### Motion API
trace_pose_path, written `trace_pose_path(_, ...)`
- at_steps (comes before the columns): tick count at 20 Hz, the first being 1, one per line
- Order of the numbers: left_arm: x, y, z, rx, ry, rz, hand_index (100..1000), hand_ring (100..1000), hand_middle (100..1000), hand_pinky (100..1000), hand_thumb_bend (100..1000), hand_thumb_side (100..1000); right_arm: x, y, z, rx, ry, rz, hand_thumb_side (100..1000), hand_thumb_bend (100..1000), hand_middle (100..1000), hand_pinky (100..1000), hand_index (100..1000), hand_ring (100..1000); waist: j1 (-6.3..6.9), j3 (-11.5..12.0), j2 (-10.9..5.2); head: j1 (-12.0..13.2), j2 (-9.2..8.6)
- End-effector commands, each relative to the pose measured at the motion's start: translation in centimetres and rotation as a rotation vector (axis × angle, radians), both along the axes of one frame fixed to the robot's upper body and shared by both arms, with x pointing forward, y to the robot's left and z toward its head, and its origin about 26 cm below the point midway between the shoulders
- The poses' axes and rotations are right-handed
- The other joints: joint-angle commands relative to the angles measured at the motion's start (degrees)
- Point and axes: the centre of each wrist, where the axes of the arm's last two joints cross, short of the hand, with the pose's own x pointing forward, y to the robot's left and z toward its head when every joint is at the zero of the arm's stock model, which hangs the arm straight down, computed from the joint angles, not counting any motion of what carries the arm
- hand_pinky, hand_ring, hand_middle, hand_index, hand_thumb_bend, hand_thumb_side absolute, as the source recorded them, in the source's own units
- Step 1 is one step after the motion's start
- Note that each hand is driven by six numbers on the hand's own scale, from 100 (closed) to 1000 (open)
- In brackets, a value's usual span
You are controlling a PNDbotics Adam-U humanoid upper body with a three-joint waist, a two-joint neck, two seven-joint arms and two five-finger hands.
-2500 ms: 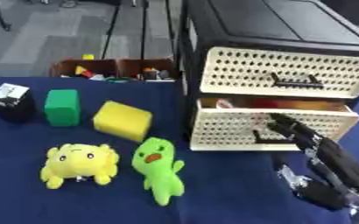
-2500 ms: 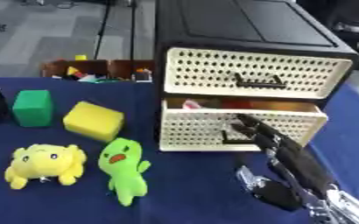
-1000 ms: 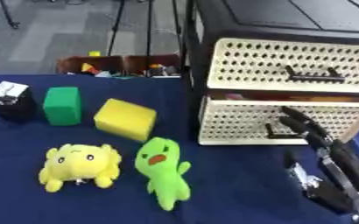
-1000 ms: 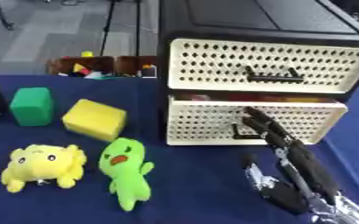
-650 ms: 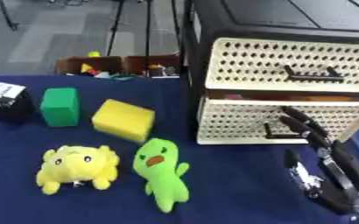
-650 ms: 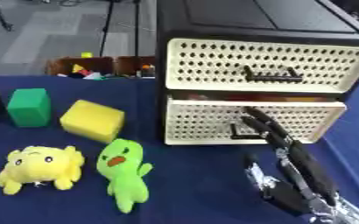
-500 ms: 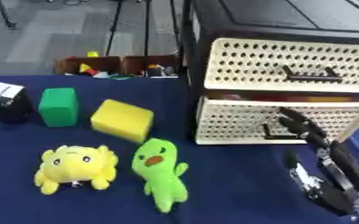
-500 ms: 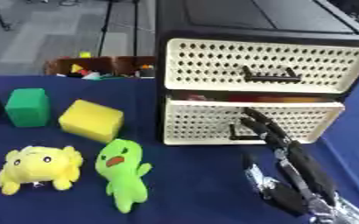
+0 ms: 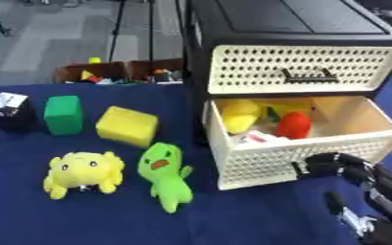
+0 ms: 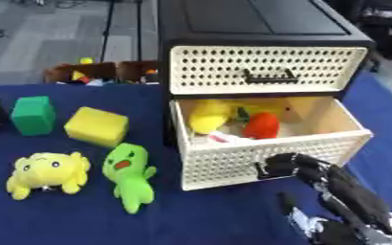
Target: Pick up objects from table and place into drawer.
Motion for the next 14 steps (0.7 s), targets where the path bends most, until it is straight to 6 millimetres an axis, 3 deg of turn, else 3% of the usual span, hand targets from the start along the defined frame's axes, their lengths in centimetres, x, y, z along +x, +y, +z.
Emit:
trace_pose_path(1,-0.4,0.5,0.7,0.020,-0.025,0.026,710,499,537,342,172,812,-0.5,-0.3,-0.3,-0.036,-0.037,0.039,1000,100,820,669,857,763,-0.11,-0.5,-2.07,1.1,1.15)
trace_pose_path(7,-0.3,0.2,0.7,0.022,-0.030,0.019,710,501,537,343,176,810,-0.6,-0.1,-1.2,-0.061,0.013,0.043,1000,100,885,731,893,833,-0.74,0.4,-2.92,1.0,0.73)
trace_pose_path(14,-0.4,0.3,0.6,0.006,-0.031,0.025,709,500,537,342,172,810,-0.3,0.3,-1.2,-0.110,0.060,0.041,1000,100,894,731,893,847,-0.89,1.3,-2.07,0.8,-1.41)
